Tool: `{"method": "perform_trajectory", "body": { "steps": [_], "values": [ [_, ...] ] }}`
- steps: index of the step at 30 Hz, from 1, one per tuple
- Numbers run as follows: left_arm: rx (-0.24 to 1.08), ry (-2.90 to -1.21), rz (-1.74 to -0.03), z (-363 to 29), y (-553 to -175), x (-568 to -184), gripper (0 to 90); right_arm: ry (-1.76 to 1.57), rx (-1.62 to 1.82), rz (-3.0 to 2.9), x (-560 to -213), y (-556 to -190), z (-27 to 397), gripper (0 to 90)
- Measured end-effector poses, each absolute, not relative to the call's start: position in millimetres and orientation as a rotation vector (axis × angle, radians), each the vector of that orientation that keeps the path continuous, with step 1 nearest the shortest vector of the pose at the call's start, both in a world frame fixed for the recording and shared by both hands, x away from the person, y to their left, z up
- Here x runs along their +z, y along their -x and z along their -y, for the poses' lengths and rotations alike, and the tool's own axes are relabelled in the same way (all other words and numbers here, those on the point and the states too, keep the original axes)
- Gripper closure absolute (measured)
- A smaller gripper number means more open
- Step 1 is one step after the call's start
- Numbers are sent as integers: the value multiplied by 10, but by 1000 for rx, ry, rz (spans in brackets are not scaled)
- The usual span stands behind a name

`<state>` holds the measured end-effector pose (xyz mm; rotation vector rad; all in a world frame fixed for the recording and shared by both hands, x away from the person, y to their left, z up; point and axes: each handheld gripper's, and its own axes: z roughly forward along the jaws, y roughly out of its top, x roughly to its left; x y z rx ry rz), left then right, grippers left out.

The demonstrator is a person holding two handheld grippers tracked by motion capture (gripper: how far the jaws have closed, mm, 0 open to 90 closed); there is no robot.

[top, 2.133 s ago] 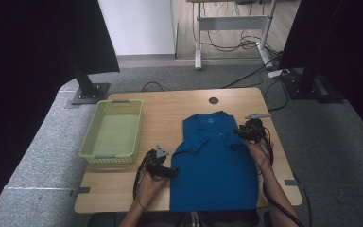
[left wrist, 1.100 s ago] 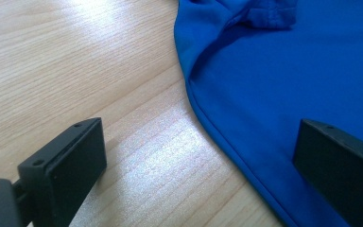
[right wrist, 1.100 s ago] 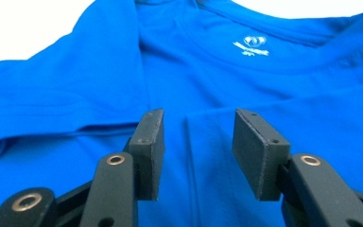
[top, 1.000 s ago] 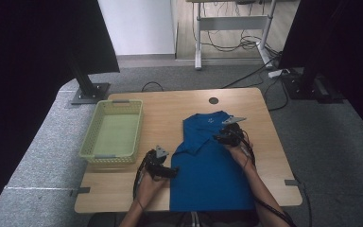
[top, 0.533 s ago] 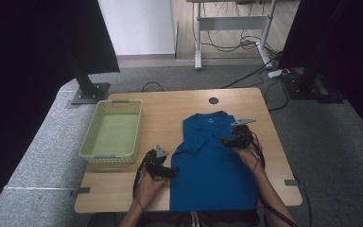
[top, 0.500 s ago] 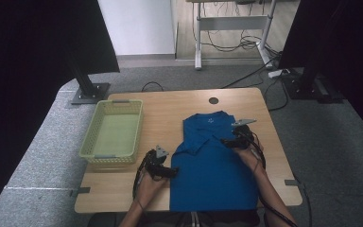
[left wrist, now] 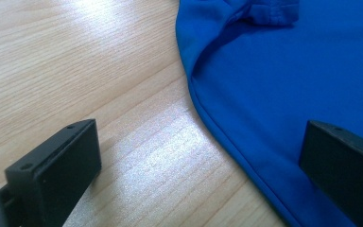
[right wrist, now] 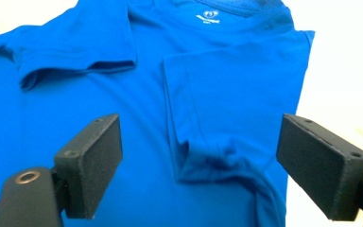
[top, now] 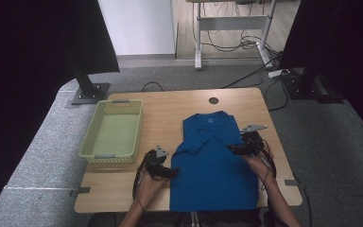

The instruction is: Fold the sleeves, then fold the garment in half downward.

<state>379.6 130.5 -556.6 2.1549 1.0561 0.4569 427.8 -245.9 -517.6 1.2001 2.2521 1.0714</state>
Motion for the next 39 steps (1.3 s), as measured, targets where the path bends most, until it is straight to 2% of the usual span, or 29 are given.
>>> {"method": "perform_trajectory", "body": {
  "steps": [12,20,27,39],
  "values": [
    [461,-2150,-1069,-1324,-3802,-5565,0,-1250,1088,-2201,-5204,-3951,2707,123],
    [460,-2153,-1063,-1334,-3806,-5565,0,-1294,1074,-2182,-5408,-3744,2857,109],
    [460,-2153,-1062,-1333,-3805,-5565,0,-1305,1012,-2218,-5617,-3666,2890,98],
    [453,-2158,-1044,-1339,-3807,-5564,0,-1297,995,-2219,-5618,-3656,2884,95]
  ]
}}
